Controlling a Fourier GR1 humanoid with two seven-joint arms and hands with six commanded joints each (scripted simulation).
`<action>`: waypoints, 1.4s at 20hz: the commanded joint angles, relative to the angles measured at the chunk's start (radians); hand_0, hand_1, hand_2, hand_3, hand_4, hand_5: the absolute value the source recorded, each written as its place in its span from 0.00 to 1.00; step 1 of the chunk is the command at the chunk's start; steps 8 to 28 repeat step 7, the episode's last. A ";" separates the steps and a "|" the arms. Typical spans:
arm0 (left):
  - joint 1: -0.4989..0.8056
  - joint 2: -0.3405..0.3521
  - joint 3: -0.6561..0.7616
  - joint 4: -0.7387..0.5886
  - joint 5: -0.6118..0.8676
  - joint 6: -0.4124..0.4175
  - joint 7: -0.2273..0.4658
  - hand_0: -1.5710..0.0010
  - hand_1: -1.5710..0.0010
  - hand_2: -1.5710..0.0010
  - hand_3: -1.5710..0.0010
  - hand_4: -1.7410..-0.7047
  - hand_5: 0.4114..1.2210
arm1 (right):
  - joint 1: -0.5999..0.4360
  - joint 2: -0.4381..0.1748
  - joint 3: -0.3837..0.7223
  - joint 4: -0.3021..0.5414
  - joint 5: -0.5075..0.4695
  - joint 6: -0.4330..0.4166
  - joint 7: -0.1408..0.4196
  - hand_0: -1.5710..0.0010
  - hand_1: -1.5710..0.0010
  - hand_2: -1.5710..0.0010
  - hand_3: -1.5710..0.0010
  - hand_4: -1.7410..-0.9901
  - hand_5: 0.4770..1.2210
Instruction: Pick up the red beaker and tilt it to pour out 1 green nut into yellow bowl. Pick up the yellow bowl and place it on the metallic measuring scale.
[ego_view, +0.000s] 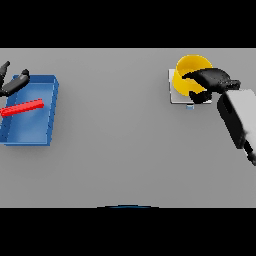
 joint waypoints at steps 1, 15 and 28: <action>-0.002 -0.005 -0.002 -0.002 0.000 0.004 -0.001 1.00 1.00 1.00 1.00 0.88 0.42 | 0.000 -0.008 0.007 0.001 0.008 -0.002 -0.012 0.84 0.84 0.88 0.89 0.39 0.47; 0.015 0.002 0.001 -0.019 -0.001 0.006 -0.002 1.00 1.00 1.00 1.00 0.88 0.43 | -0.006 -0.003 0.022 0.003 0.018 0.029 0.010 0.96 0.96 0.97 0.97 0.47 0.41; 0.015 0.002 0.001 -0.019 -0.001 0.006 -0.002 1.00 1.00 1.00 1.00 0.88 0.43 | -0.006 -0.003 0.022 0.003 0.018 0.029 0.010 0.96 0.96 0.97 0.97 0.47 0.41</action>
